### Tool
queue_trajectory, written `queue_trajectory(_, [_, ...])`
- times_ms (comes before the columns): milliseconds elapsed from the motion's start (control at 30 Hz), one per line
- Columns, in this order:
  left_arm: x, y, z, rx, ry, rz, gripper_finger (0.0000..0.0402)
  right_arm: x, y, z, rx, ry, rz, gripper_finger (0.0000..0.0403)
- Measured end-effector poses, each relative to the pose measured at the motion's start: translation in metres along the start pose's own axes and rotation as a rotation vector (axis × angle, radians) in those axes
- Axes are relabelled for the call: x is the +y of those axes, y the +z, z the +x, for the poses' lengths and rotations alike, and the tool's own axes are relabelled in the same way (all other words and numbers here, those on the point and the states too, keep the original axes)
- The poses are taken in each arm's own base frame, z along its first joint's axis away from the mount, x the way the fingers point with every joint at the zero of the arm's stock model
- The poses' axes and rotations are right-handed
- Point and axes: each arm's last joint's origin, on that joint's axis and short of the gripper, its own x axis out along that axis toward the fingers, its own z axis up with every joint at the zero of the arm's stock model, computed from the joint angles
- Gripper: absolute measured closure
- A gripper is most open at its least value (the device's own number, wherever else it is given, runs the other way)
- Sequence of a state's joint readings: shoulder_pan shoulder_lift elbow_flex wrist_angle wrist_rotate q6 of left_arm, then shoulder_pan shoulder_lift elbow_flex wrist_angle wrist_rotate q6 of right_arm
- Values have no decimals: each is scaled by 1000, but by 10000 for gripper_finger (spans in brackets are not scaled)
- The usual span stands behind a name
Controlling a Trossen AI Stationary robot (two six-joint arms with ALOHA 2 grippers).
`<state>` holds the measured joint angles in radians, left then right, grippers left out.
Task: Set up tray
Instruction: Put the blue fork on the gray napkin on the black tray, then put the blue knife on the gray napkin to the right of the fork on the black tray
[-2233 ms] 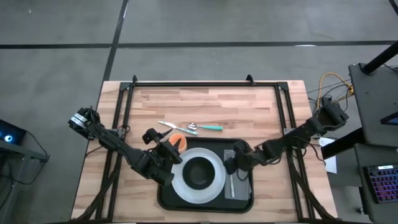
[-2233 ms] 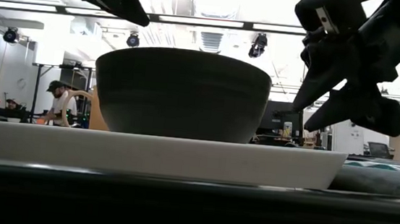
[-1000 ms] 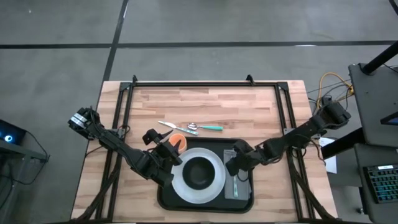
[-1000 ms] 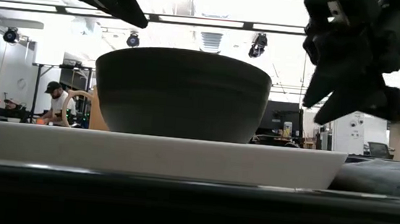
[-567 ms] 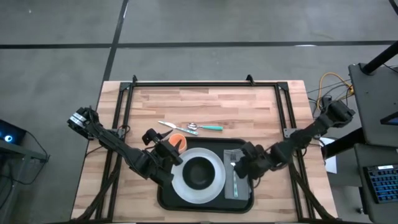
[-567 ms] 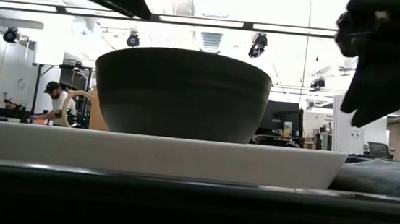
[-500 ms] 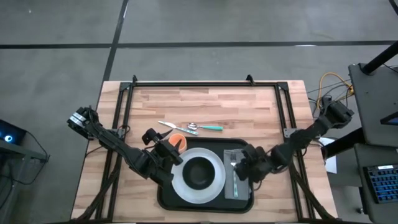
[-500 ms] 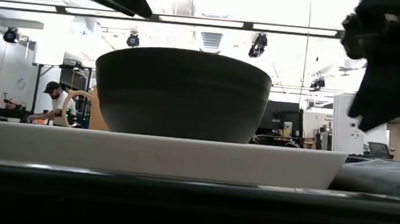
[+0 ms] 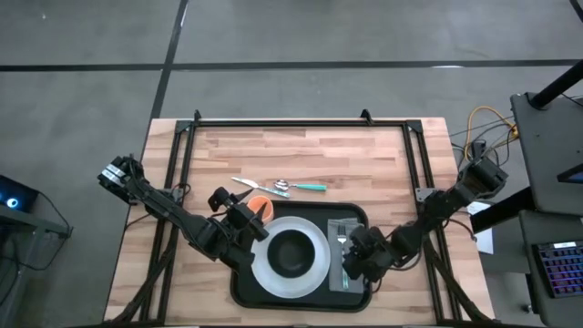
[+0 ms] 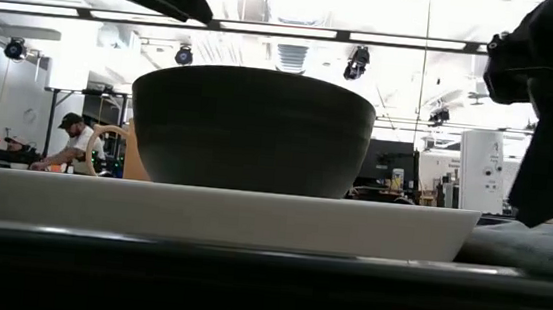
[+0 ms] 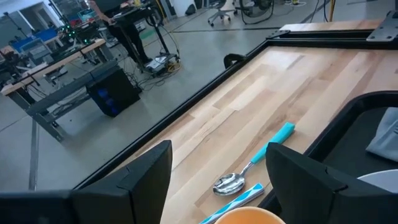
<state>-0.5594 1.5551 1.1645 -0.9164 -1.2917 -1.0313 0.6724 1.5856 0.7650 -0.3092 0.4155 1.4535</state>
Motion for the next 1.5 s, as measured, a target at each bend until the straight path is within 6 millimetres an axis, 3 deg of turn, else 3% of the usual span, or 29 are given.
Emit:
queue_trajectory(667, [0,0,0,1,-1,12,164,2,4,2,-31,20,30,262])
queue_trajectory(933, [0,0,0,2,-1,13,164,1,2,23,21,-12,17,264])
queue_trajectory(1500, [0,-1,-1,6,-7,14,164,21,24,14,23,22,-36,267])
